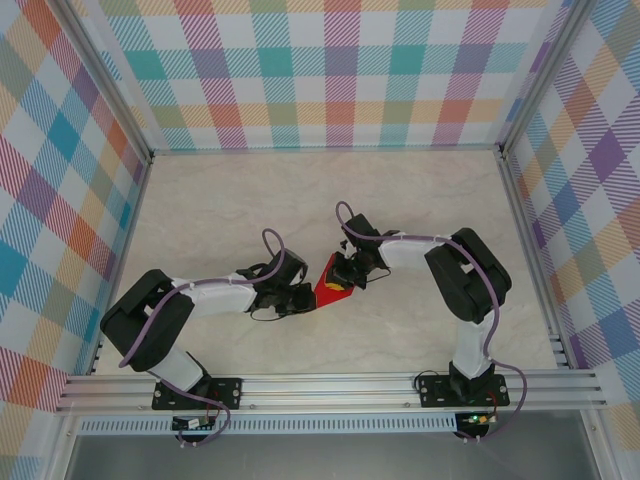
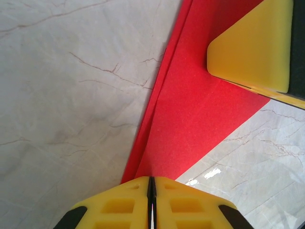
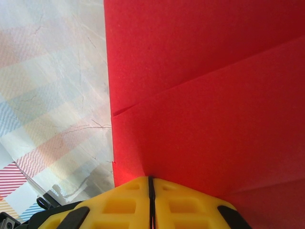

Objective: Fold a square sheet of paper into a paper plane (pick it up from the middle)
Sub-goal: Fourth fold the wing at the center of the table.

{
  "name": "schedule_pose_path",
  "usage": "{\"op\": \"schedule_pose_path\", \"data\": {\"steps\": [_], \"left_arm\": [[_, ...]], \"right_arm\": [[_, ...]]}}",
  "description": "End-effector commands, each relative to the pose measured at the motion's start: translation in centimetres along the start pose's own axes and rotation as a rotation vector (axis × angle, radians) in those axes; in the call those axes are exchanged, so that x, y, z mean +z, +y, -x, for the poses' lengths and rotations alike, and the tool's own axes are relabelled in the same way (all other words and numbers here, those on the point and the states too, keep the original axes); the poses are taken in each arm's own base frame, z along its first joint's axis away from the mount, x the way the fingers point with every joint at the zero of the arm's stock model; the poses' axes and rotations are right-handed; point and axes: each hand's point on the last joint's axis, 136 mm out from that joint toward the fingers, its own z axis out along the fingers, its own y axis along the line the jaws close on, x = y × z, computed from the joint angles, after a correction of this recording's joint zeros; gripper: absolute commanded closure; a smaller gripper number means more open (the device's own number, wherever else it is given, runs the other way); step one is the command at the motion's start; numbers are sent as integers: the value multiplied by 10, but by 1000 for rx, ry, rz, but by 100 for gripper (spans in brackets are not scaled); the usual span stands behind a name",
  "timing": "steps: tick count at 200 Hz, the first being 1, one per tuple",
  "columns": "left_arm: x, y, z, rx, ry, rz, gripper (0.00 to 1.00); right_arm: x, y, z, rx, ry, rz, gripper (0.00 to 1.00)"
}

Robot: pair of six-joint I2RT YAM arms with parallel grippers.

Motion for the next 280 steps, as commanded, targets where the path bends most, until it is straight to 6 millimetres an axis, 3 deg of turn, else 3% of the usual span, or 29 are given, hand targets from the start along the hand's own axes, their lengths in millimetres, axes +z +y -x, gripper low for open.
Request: {"op": "schedule_pose_path", "data": {"steps": [1, 83, 97, 135, 159, 239, 280], "left_arm": [[-2, 35, -18, -49, 39, 112, 89], [-12, 53, -34, -67, 49, 142, 90], [-17, 42, -27, -48, 31, 105, 91], [-37, -15, 6, 31, -74, -96, 91], [-34, -28, 18, 41, -99, -130, 91], [-4, -2, 16, 16, -57, -19, 95], [7, 16, -2, -14, 2, 11, 97]], "right_arm": [[21, -105, -14, 135, 16, -362, 91], [22, -109, -15, 135, 21, -382, 91], [22, -108, -14, 134, 21, -380, 91], [22, -107, -14, 134, 16, -376, 91], [22, -106, -13, 134, 15, -368, 91], [23, -93, -10, 109, 15, -321, 91], [15, -54, 1, 28, -21, -184, 91]]}}
